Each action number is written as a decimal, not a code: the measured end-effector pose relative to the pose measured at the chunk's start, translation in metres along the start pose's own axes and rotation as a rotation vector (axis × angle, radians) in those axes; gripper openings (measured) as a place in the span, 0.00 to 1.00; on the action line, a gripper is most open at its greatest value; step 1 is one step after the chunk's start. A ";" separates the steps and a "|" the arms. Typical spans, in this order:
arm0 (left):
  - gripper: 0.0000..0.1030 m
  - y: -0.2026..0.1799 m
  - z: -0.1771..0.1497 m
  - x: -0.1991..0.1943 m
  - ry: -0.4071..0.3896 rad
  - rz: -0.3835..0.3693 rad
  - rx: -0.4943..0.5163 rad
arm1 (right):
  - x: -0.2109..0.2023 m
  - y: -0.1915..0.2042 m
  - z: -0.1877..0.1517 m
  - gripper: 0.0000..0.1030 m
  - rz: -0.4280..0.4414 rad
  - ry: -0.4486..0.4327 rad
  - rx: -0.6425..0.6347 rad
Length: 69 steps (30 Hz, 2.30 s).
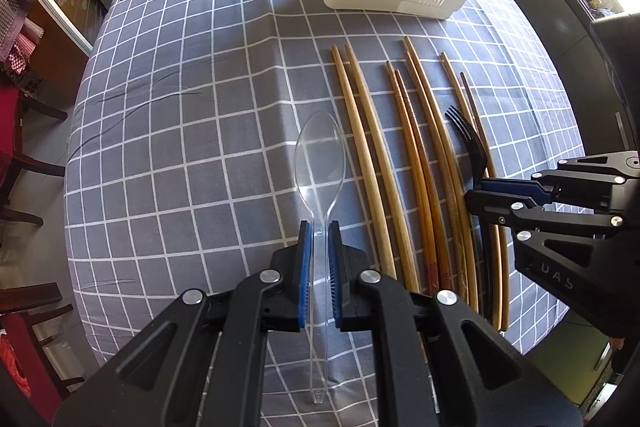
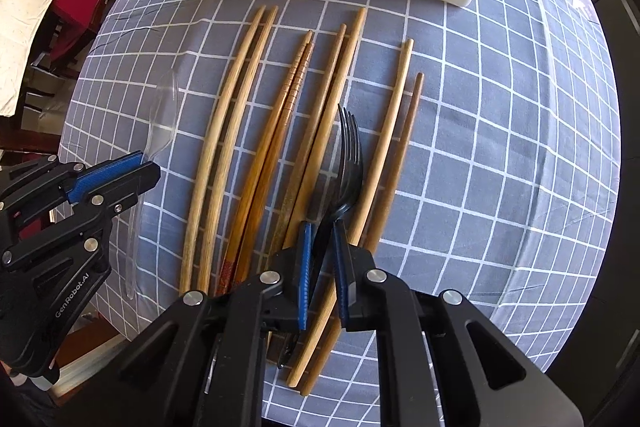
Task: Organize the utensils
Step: 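Drop the spoon into the white holder with the left tool while the right tool carries the fork, then lower the black fork into the white holder and open the right tool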
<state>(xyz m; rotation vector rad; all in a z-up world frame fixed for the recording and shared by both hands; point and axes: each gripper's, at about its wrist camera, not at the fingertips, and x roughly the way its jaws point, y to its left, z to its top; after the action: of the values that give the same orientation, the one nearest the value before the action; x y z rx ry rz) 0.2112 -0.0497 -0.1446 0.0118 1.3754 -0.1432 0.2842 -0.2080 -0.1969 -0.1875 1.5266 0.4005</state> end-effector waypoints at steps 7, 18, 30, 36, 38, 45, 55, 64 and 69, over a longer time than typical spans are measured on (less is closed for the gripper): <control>0.08 0.005 0.000 -0.011 -0.026 -0.013 0.003 | -0.010 -0.016 -0.016 0.06 0.114 -0.074 0.022; 0.08 0.006 0.011 -0.024 -0.026 -0.039 0.002 | -0.066 -0.060 -0.058 0.06 0.424 -0.284 0.084; 0.08 -0.032 0.072 -0.191 -0.509 -0.208 0.049 | -0.173 -0.104 -0.089 0.06 0.560 -0.663 0.089; 0.08 -0.043 0.130 -0.224 -0.850 -0.241 0.014 | -0.179 -0.118 -0.099 0.06 0.541 -0.757 0.116; 0.08 -0.048 0.147 -0.220 -0.946 -0.206 0.017 | -0.174 -0.123 -0.100 0.06 0.550 -0.758 0.127; 0.08 -0.062 0.173 -0.175 -1.091 -0.026 0.048 | -0.173 -0.140 -0.100 0.06 0.521 -0.786 0.167; 0.09 -0.053 0.150 -0.122 -1.017 -0.008 0.107 | -0.212 -0.127 -0.057 0.06 0.361 -0.926 0.119; 0.31 -0.034 0.128 -0.121 -1.013 -0.050 0.104 | -0.250 -0.113 0.014 0.06 0.182 -1.111 0.145; 0.33 -0.015 0.103 -0.139 -1.010 -0.095 0.075 | -0.248 -0.104 0.057 0.06 0.065 -1.160 0.148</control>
<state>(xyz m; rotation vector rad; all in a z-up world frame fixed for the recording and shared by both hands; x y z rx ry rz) 0.2841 -0.0610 0.0129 -0.0567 0.3614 -0.2382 0.3762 -0.3166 0.0379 0.1993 0.4113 0.3436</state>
